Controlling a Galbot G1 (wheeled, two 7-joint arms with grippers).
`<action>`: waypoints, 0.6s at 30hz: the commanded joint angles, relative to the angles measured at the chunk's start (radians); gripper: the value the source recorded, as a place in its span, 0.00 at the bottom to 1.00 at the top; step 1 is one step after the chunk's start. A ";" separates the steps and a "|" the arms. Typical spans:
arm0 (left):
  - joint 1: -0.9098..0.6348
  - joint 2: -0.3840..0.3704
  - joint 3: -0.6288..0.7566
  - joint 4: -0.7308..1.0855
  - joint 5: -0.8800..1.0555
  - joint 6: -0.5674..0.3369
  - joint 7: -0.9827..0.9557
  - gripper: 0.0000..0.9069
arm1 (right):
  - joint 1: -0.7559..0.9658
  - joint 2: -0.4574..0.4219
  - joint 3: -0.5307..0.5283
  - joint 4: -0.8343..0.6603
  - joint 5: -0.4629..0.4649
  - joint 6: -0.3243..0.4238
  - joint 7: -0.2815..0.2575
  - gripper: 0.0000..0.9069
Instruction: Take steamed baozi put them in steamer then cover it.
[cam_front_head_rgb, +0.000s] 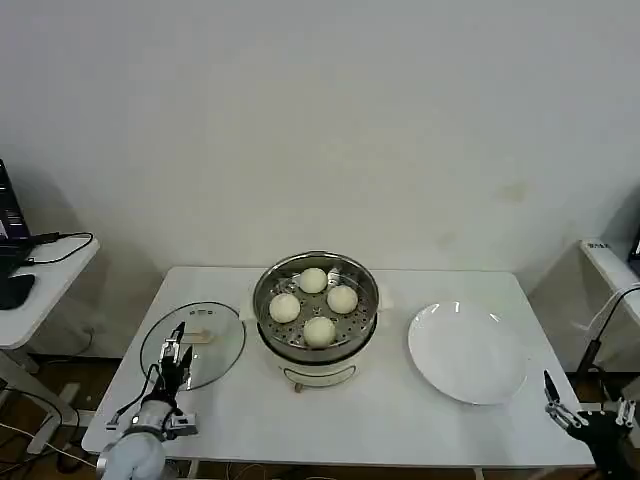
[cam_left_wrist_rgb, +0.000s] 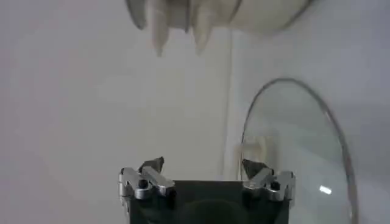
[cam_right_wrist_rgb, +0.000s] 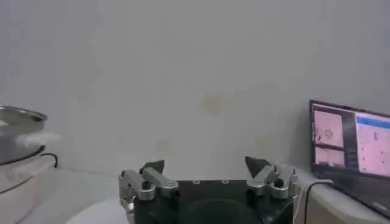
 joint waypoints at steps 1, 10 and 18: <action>-0.120 0.003 0.018 0.148 0.079 -0.006 0.007 1.00 | -0.016 0.016 0.012 0.001 0.006 0.008 -0.004 1.00; -0.167 0.008 0.033 0.189 0.082 -0.003 0.012 1.00 | -0.014 0.019 0.004 -0.006 0.007 0.010 -0.008 1.00; -0.221 0.004 0.053 0.248 0.084 -0.003 0.015 1.00 | -0.019 0.019 0.012 -0.008 0.014 0.013 -0.012 1.00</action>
